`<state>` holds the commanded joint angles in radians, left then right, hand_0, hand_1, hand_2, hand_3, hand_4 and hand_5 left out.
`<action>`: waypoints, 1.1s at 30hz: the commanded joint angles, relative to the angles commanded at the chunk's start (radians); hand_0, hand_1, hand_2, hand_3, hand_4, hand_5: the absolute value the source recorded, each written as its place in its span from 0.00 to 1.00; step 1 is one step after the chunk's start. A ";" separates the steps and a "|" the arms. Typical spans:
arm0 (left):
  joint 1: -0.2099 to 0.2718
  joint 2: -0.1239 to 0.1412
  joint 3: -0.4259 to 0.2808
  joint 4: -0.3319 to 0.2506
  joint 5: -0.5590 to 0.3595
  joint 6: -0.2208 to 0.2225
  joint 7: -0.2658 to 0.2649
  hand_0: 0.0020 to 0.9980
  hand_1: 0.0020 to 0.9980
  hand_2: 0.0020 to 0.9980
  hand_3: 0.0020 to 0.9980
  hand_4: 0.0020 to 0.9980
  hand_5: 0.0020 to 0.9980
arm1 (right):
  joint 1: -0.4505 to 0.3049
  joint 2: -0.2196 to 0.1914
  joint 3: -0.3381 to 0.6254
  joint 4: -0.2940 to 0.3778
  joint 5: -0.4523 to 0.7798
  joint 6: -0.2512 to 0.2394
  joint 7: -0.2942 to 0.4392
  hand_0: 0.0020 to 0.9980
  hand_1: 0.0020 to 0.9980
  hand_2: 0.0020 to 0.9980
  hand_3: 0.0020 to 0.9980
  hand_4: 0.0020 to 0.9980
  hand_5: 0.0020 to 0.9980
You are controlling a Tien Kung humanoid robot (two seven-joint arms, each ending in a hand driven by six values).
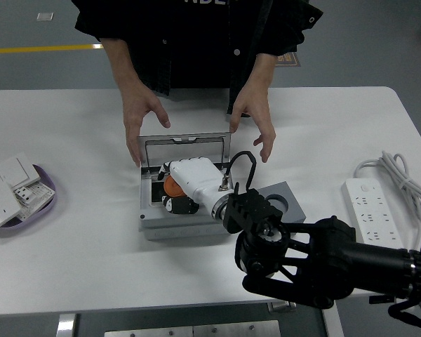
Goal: Pick up the cylinder from the cube,place it in the box,flap close box
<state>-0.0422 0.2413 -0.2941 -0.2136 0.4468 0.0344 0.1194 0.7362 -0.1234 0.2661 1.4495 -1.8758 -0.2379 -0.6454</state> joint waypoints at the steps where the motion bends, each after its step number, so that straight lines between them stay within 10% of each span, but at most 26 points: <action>1: 0.000 0.000 -0.001 0.000 0.002 0.000 0.000 0.60 0.62 0.61 0.62 0.68 0.22 | -0.001 -0.001 0.002 0.001 -0.002 -0.005 0.000 0.75 0.66 0.70 0.74 0.72 0.38; 10: -0.001 -0.002 -0.002 -0.001 0.003 0.000 -0.003 0.60 0.62 0.61 0.62 0.68 0.22 | -0.008 -0.006 0.021 0.019 -0.024 -0.044 0.000 0.78 0.66 0.69 0.78 0.96 0.42; 25: 0.006 -0.005 0.002 0.002 -0.006 0.004 -0.007 0.60 0.62 0.60 0.62 0.68 0.23 | -0.046 -0.094 0.130 0.163 0.011 -0.083 0.003 0.77 0.65 0.68 0.77 0.99 0.46; 33: -0.001 -0.001 -0.001 0.000 -0.001 0.002 -0.008 0.60 0.62 0.61 0.62 0.68 0.23 | 0.032 -0.097 0.143 0.128 0.044 -0.082 0.004 0.77 0.65 0.68 0.76 0.98 0.46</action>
<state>-0.0429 0.2406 -0.2951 -0.2138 0.4457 0.0368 0.1109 0.7683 -0.2205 0.4095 1.5777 -1.8320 -0.3195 -0.6416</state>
